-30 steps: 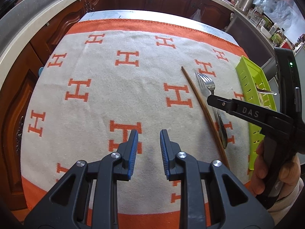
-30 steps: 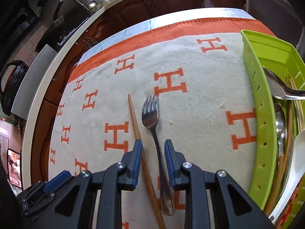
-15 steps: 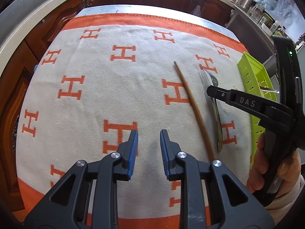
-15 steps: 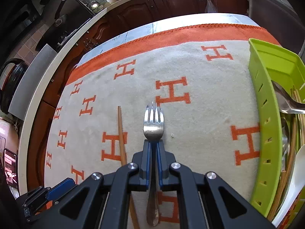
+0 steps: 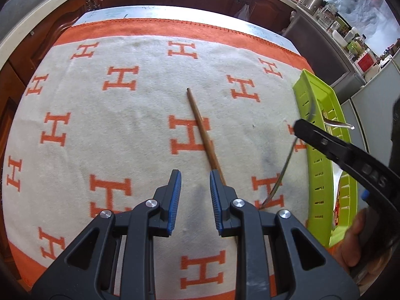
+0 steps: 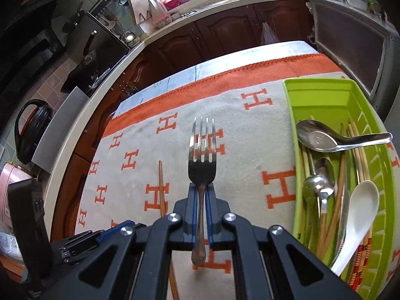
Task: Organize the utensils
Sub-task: 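Carry the fork toward the tray with the right gripper while the left gripper grasps the wooden chopstick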
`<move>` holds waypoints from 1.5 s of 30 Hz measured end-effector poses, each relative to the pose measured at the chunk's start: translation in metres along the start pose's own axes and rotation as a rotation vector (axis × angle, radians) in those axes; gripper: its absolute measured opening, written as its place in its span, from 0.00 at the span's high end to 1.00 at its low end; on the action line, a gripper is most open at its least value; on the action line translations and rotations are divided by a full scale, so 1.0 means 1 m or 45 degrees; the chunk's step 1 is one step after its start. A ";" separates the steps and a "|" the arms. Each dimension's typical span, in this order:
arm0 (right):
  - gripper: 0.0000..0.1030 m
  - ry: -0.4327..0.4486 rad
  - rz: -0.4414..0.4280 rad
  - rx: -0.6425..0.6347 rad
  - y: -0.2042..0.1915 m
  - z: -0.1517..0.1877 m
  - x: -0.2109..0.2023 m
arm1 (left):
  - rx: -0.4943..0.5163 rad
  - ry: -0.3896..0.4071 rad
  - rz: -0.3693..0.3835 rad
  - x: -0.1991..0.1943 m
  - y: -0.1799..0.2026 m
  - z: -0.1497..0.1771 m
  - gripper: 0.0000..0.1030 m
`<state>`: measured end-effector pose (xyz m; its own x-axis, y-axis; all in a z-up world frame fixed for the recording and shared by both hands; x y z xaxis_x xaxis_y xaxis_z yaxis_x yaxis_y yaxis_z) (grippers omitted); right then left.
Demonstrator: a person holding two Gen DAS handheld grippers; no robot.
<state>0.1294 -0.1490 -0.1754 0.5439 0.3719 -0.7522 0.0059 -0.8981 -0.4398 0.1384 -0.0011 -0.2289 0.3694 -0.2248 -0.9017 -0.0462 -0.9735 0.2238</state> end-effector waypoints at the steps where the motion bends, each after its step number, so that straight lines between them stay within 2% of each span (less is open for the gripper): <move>1: 0.95 0.017 -0.003 0.004 0.002 -0.001 -0.005 | -0.004 -0.005 0.002 0.003 0.003 -0.001 0.80; 8: 0.95 0.121 -0.034 0.007 0.012 -0.004 -0.041 | 0.009 -0.040 -0.053 0.024 0.015 -0.002 0.80; 16: 0.95 0.244 -0.058 0.026 0.024 -0.010 -0.089 | 0.082 0.007 -0.217 0.030 0.026 -0.002 0.80; 17: 0.95 0.256 -0.060 0.031 0.026 -0.012 -0.094 | 0.097 0.020 -0.236 0.030 0.027 -0.002 0.81; 18: 0.95 0.270 -0.063 0.038 0.028 -0.013 -0.100 | 0.117 0.033 -0.236 0.030 0.030 -0.001 0.86; 19: 0.95 0.286 -0.064 0.044 0.031 -0.015 -0.108 | 0.127 0.044 -0.215 0.031 0.033 -0.001 0.94; 20: 0.95 0.298 -0.062 0.049 0.034 -0.016 -0.114 | 0.126 0.050 -0.210 0.031 0.034 -0.002 0.96; 24: 0.95 0.328 -0.055 0.071 0.046 -0.017 -0.136 | 0.107 0.052 -0.176 0.030 0.035 -0.001 0.96; 29: 0.95 0.336 0.016 0.078 0.063 -0.015 -0.154 | 0.108 0.030 -0.056 0.016 0.054 0.001 0.96; 39: 0.95 0.244 0.156 0.056 0.081 0.004 -0.163 | 0.185 0.033 0.254 -0.035 0.145 -0.011 0.96; 45: 0.95 0.226 0.215 0.069 0.090 0.008 -0.170 | 0.217 0.001 0.349 -0.033 0.201 -0.014 0.96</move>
Point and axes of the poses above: each gripper's, at about its wrist camera, not at the fingertips, and x roughly the way its jaws point, y to its right, z to its underside, the point moved 9 cm from there along x, roughly the way its jaws point, and after that the axes turned 1 degree about z, right-handed, at the moved point
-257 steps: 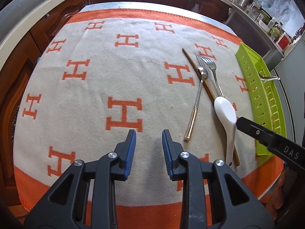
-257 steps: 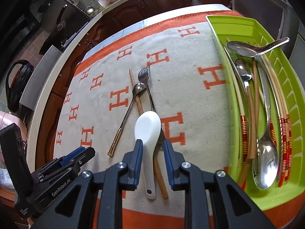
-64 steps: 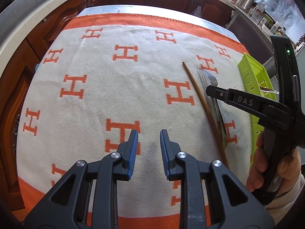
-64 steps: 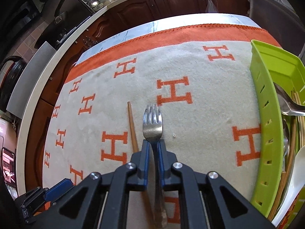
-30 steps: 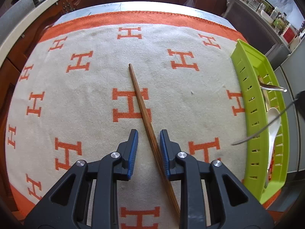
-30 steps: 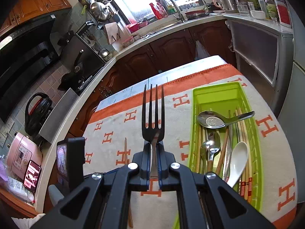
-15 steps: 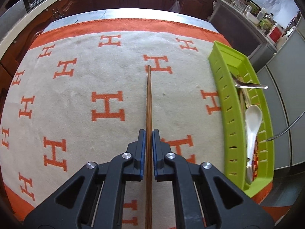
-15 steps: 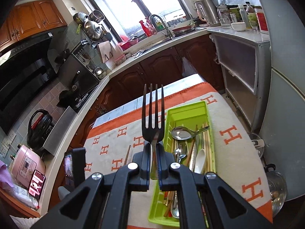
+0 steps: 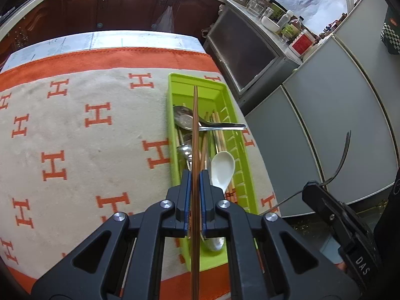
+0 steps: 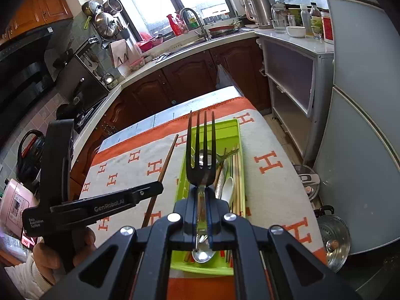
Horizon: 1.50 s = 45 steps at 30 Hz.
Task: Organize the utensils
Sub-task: 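Carry the fork toward the tray with the right gripper while the left gripper grasps the wooden chopstick, then lower the fork and wooden chopstick into the tray and open both grippers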
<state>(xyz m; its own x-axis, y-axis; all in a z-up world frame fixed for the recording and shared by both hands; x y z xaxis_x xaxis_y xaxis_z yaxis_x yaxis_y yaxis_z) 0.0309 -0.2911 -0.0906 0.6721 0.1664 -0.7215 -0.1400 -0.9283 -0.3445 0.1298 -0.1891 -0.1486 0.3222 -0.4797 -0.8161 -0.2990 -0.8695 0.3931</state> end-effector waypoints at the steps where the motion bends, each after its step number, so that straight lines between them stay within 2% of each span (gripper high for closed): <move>1: 0.95 -0.005 0.011 0.000 0.002 0.001 0.000 | 0.006 0.001 0.000 0.005 0.006 -0.002 0.96; 4: 0.95 -0.025 0.045 -0.017 0.005 0.003 0.001 | 0.002 -0.008 -0.007 0.024 0.016 -0.002 0.96; 11: 0.95 -0.096 0.080 -0.066 0.004 0.010 0.016 | -0.012 -0.042 -0.055 0.054 0.004 0.003 0.96; 14: 0.95 -0.137 0.086 -0.079 0.002 0.012 0.028 | 0.023 -0.045 -0.063 0.051 0.003 0.006 0.93; 17: 0.95 -0.174 0.097 -0.102 -0.002 0.014 0.041 | 0.042 -0.020 -0.072 0.036 -0.004 0.008 0.84; 19: 0.95 -0.194 0.100 -0.118 -0.005 0.016 0.049 | 0.049 0.006 -0.094 0.025 -0.011 0.009 0.82; 26: 0.95 -0.279 0.125 -0.129 -0.008 0.016 0.086 | -0.011 0.035 -0.145 -0.001 -0.044 0.012 0.81; 31: 0.94 -0.366 0.146 -0.075 -0.001 0.018 0.115 | -0.060 0.040 -0.149 -0.009 -0.061 0.012 0.81; 36: 0.93 -0.392 0.110 -0.012 0.001 0.024 0.117 | -0.081 0.035 -0.156 -0.009 -0.070 0.015 0.81; 40: 0.79 -0.374 0.081 0.017 0.002 0.028 0.111 | -0.100 0.026 -0.155 -0.006 -0.074 0.017 0.81; 45: 0.79 -0.408 0.029 0.028 -0.004 0.040 0.107 | -0.104 0.027 -0.152 -0.006 -0.075 0.019 0.81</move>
Point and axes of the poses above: each gripper's, at about its wrist camera, not at the fingertips, and x roughly the way its jaws point, y to its right, z to its underside, the point moved 9 cm from there along x, roughly the way its jaws point, and after that the axes turned 1 degree about z, right-handed, at the moved point
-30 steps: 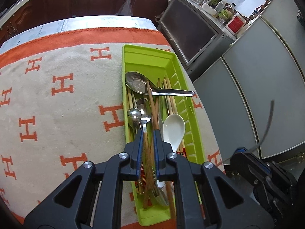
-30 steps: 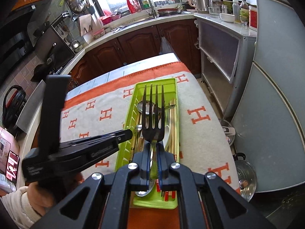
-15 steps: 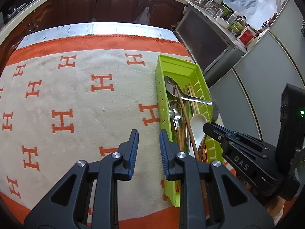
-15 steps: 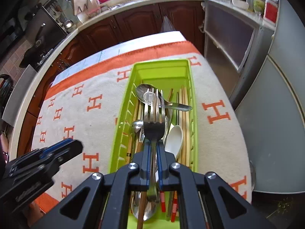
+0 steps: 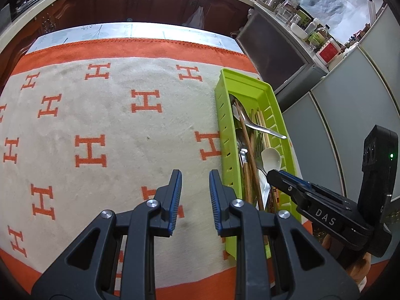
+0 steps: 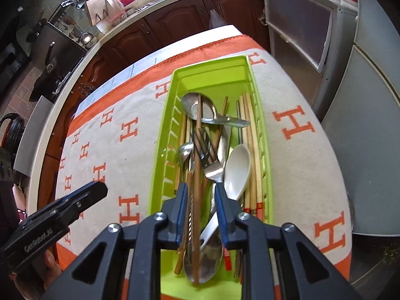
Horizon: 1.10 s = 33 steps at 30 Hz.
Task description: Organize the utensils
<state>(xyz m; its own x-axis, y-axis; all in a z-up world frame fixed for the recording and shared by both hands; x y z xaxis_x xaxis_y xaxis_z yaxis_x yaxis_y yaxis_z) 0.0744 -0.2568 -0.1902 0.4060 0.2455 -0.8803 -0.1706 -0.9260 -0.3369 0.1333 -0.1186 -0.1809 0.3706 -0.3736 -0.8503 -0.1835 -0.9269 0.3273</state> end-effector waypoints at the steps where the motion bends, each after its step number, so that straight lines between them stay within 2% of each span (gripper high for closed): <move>1: 0.79 -0.011 0.000 -0.003 -0.001 0.003 0.002 | 0.000 0.001 0.001 0.000 0.000 0.000 0.81; 10: 0.79 -0.051 0.023 -0.029 -0.004 0.016 0.015 | 0.013 -0.003 -0.013 -0.003 0.001 0.005 0.81; 11: 0.80 -0.052 0.026 -0.036 -0.005 0.017 0.017 | 0.014 0.002 -0.014 -0.004 0.001 0.005 0.81; 13: 0.92 -0.050 0.035 -0.046 -0.007 0.016 0.019 | 0.014 0.011 -0.019 -0.006 0.000 0.006 0.81; 19: 0.93 -0.020 0.088 -0.052 -0.008 0.010 0.023 | 0.003 0.011 -0.026 -0.009 -0.006 0.008 0.81; 24: 0.93 0.010 0.070 -0.037 -0.013 0.009 0.013 | 0.004 0.025 -0.042 -0.015 -0.009 0.009 0.81; 25: 0.93 0.020 0.068 -0.035 -0.014 0.009 0.010 | 0.006 0.028 -0.047 -0.017 -0.010 0.009 0.80; 27: 0.93 0.037 0.070 -0.042 -0.017 0.010 0.004 | 0.005 0.031 -0.051 -0.020 -0.011 0.011 0.71; 28: 0.93 0.046 0.067 -0.045 -0.019 0.010 0.000 | 0.005 0.034 -0.053 -0.022 -0.011 0.012 0.62; 29: 0.93 0.052 0.063 -0.049 -0.020 0.010 -0.002 | 0.005 0.043 -0.056 -0.025 -0.012 0.013 0.59; 33: 0.93 0.082 0.047 -0.063 -0.028 0.015 -0.015 | 0.044 0.069 -0.085 -0.039 -0.013 0.019 0.58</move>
Point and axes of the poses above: each gripper's, at about its wrist camera, not at the fingertips, and x roughly the way its jaws point, y to its right, z to its underside, the point moved 9 cm from there along x, roughly the way its jaws point, and after that the axes turned 1 degree about z, right-handed, at the moved point
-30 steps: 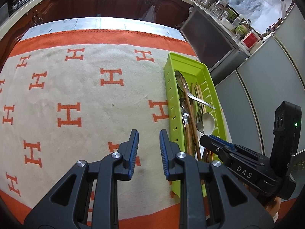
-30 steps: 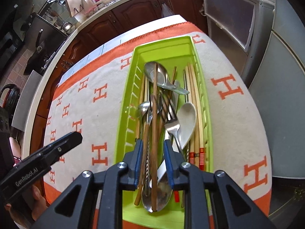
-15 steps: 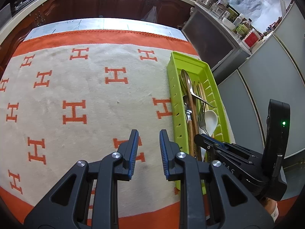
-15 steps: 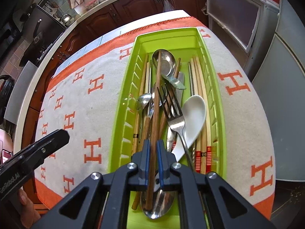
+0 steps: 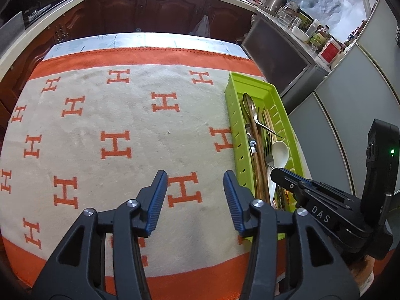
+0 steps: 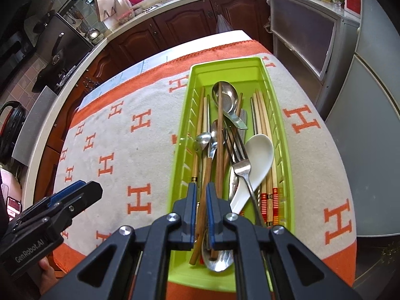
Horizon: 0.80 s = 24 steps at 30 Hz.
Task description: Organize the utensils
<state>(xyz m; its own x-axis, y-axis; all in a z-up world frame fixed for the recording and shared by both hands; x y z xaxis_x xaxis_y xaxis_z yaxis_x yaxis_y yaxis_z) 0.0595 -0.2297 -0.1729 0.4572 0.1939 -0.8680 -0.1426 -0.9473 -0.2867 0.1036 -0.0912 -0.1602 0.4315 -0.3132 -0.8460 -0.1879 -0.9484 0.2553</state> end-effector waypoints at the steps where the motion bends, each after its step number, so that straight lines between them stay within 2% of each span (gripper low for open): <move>1: 0.93 0.005 -0.008 -0.003 -0.002 0.002 -0.003 | 0.008 0.005 -0.005 -0.004 0.000 0.002 0.57; 8: 0.91 0.036 -0.049 -0.031 -0.019 0.018 -0.027 | 0.056 0.065 -0.070 -0.038 -0.005 0.019 0.41; 11: 0.87 0.057 -0.050 -0.045 -0.024 0.024 -0.040 | 0.073 0.090 -0.106 -0.053 -0.007 0.027 0.35; 13: 0.80 0.078 -0.054 -0.054 -0.028 0.029 -0.051 | 0.083 0.107 -0.128 -0.064 -0.008 0.031 0.33; 21: 0.79 0.174 -0.080 -0.113 -0.049 0.034 -0.097 | 0.076 0.200 -0.204 -0.114 -0.015 0.038 0.23; 23: 0.76 0.195 -0.088 -0.114 -0.052 0.032 -0.107 | 0.086 0.234 -0.216 -0.128 -0.014 0.036 0.21; 24: 0.71 0.212 -0.089 -0.115 -0.053 0.030 -0.113 | 0.092 0.250 -0.223 -0.135 -0.014 0.036 0.21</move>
<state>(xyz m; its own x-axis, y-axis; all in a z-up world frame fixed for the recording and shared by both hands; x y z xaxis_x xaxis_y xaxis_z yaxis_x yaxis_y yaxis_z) -0.0108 -0.1937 -0.0721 0.6029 0.2221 -0.7663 -0.0299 -0.9535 -0.2999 0.0156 -0.0341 -0.0661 0.6242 -0.1546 -0.7658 -0.1547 -0.9853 0.0727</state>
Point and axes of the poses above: each gripper's, at about its wrist camera, not at the fingertips, and x roughly the way its jaws point, y to its right, z to its underside, the point moved 9 cm from there along x, roughly the way its jaws point, and after that the axes turned 1 degree about z, right-handed, at the moved point
